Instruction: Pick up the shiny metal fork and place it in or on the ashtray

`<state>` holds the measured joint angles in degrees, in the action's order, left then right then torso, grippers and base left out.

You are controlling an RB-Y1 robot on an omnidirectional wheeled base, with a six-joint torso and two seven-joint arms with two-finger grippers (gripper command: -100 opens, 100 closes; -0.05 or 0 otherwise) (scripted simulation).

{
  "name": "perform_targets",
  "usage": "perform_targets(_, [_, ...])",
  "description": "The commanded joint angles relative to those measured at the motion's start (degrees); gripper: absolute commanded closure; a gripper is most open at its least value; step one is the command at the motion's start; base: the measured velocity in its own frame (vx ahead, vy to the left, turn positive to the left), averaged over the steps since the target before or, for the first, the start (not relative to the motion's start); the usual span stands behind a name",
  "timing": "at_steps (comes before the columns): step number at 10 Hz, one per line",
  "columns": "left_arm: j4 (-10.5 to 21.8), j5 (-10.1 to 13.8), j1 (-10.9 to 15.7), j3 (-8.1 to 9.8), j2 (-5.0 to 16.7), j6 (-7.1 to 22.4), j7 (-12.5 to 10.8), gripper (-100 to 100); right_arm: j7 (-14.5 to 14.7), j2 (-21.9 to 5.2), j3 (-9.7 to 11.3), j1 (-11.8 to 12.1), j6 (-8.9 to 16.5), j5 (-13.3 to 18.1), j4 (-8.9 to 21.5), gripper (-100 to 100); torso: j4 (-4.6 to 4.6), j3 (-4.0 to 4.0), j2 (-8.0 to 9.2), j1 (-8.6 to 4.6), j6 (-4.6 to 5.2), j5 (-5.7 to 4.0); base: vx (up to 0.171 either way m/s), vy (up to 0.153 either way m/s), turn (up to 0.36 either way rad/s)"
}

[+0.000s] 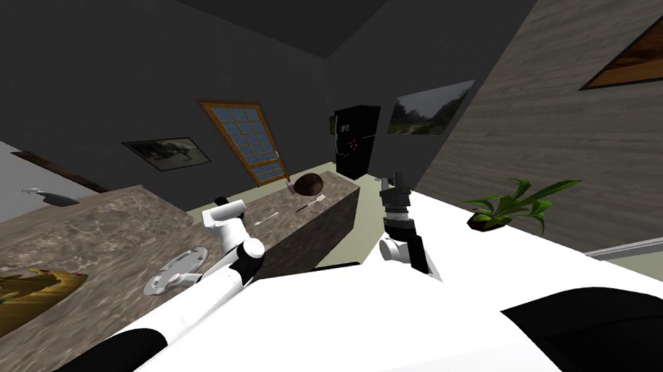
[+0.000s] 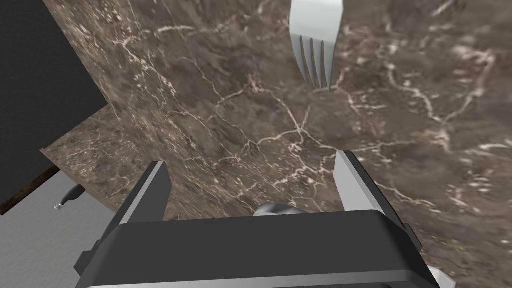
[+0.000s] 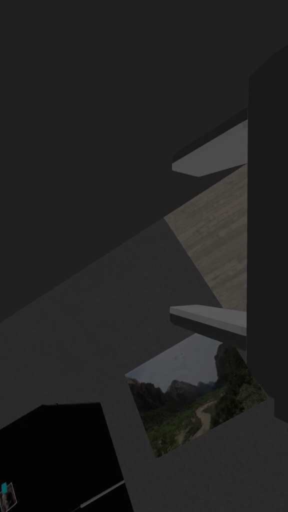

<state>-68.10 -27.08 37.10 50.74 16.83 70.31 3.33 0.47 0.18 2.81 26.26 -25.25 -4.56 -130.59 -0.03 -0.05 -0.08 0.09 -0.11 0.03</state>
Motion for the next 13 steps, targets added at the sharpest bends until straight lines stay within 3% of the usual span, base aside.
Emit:
perform_targets(1, [2.86,-0.90,1.61,1.16,0.99,2.86,0.09,-100,0.00,0.00,0.00,0.00,0.00,0.00,0.00,0,0.00,0.00,0.00,0.00,0.00,0.00,0.025,0.017,-0.133])
perform_targets(2, [3.15,-0.90,1.61,1.16,0.99,3.44,0.09,-100,0.00,0.00,0.00,0.00,0.00,0.00,0.00,0,0.00,0.00,-0.01,0.00,0.03,-0.01,0.019,0.015,-0.098])
perform_targets(4, [6.93,-2.23,3.83,2.91,2.52,7.15,0.13,-100,0.00,0.00,0.00,0.00,0.00,0.00,0.00,0,0.01,0.01,0.01,-0.02,0.03,-0.01,0.027,0.023,-0.192])
perform_targets(9, [15.22,-4.20,6.81,5.37,5.11,14.70,0.06,-100,0.00,0.00,0.00,0.00,0.00,0.00,0.00,0,-0.01,-0.02,-0.04,0.03,0.01,0.00,0.028,0.029,-0.131])
perform_targets(13, [18.48,-5.01,7.91,6.32,6.30,17.58,-0.02,-100,0.00,0.00,0.00,0.00,0.00,0.00,0.00,0,0.03,0.07,0.12,-0.01,-0.02,0.00,-0.004,0.019,-0.052])
